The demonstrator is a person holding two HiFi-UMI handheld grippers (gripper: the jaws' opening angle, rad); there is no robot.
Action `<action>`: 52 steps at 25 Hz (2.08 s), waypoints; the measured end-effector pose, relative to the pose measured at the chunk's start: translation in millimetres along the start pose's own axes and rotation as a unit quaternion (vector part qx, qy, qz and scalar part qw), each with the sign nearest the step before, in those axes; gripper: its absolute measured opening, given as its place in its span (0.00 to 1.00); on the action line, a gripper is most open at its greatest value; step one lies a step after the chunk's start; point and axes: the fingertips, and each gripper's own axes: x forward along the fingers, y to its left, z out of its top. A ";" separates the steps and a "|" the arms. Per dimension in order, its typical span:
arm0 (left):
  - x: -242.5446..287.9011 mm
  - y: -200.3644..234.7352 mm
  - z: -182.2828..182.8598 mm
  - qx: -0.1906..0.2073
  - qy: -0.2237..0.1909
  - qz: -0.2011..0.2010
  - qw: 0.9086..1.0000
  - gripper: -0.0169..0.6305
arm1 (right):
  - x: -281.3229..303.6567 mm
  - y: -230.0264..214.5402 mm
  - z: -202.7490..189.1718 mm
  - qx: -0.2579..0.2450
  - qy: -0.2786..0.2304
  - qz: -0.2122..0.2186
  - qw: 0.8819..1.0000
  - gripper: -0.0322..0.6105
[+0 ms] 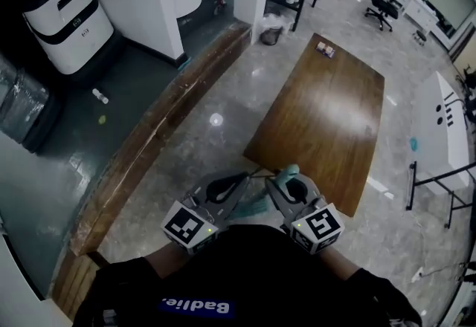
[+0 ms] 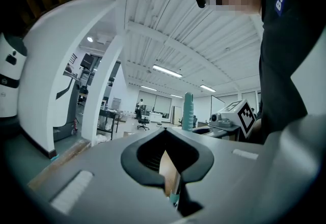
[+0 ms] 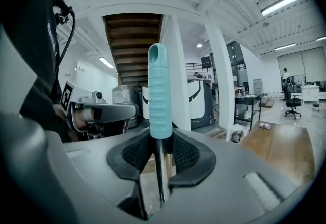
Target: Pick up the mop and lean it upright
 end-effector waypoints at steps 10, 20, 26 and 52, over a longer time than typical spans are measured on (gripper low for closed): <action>-86.5 86.0 26.3 0.021 -0.030 0.082 0.996 0.06 | 89.8 67.5 38.6 -0.050 0.009 0.087 0.995 0.21; -167.5 164.7 47.8 0.027 -0.056 0.177 0.982 0.06 | 208.5 117.0 63.4 -0.099 0.012 0.156 0.983 0.21; -193.5 211.2 42.0 0.018 -0.042 0.266 0.963 0.06 | 275.4 139.3 73.4 -0.123 0.010 0.251 0.960 0.21; -268.1 386.1 50.3 -0.013 -0.045 0.483 0.874 0.06 | 507.5 173.8 12.2 -0.159 0.111 0.423 0.885 0.21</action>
